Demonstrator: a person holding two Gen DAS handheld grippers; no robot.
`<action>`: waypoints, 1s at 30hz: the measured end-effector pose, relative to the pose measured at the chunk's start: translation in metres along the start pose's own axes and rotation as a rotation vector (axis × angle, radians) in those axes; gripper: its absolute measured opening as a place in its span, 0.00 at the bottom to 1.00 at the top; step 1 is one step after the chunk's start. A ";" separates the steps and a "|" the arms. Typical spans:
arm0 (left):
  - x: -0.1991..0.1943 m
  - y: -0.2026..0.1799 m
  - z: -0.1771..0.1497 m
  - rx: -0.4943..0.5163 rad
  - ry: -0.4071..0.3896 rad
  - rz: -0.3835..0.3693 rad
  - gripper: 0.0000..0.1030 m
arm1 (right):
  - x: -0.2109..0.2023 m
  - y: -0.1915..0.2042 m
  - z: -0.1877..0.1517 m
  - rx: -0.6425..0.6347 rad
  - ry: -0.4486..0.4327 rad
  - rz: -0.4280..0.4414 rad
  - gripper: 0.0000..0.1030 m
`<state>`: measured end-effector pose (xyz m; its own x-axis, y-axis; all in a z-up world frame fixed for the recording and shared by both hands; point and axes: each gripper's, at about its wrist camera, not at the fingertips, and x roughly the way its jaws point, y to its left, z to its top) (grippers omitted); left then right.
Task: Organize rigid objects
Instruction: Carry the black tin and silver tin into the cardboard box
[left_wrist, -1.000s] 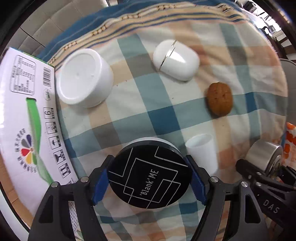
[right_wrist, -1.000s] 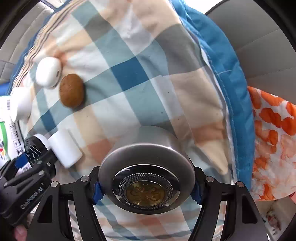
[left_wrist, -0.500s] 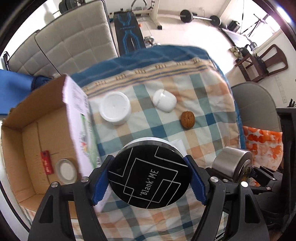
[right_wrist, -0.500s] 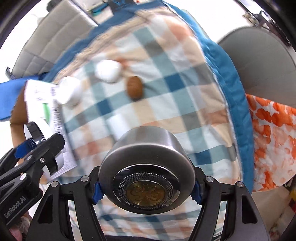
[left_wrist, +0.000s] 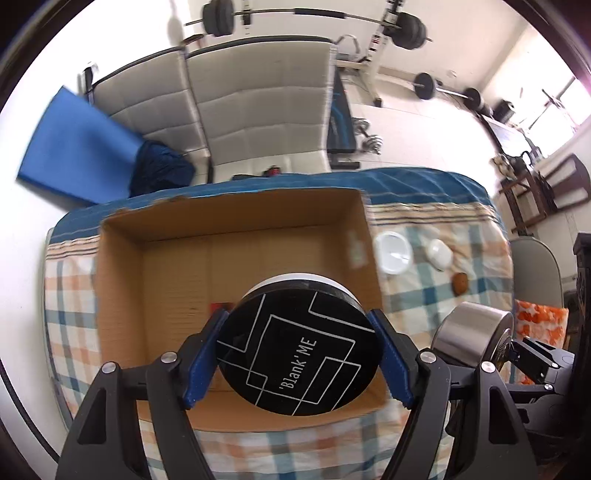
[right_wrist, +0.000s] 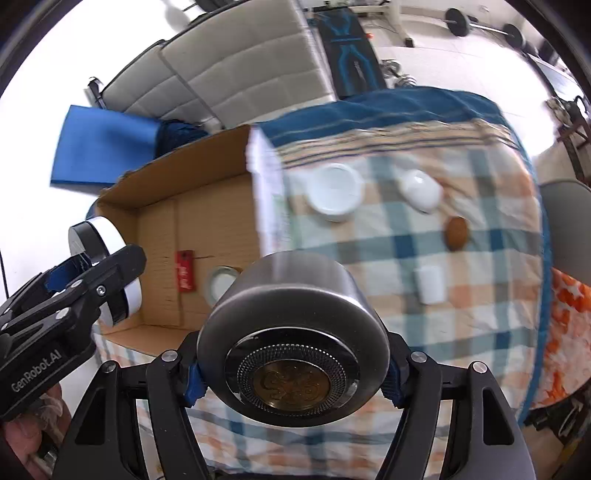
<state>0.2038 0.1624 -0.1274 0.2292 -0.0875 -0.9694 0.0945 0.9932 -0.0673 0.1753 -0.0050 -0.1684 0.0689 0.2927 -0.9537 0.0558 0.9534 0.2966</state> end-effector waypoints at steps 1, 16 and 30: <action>0.001 0.014 0.002 -0.012 0.002 0.005 0.72 | 0.005 0.013 0.002 -0.009 0.002 0.005 0.71; 0.139 0.160 0.048 -0.191 0.224 -0.012 0.72 | 0.141 0.109 0.085 -0.038 0.051 -0.098 0.71; 0.194 0.155 0.055 -0.162 0.287 -0.047 0.73 | 0.209 0.101 0.114 -0.010 0.104 -0.166 0.72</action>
<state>0.3165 0.2949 -0.3132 -0.0563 -0.1309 -0.9898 -0.0622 0.9899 -0.1274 0.3087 0.1440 -0.3318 -0.0442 0.1373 -0.9895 0.0483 0.9896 0.1352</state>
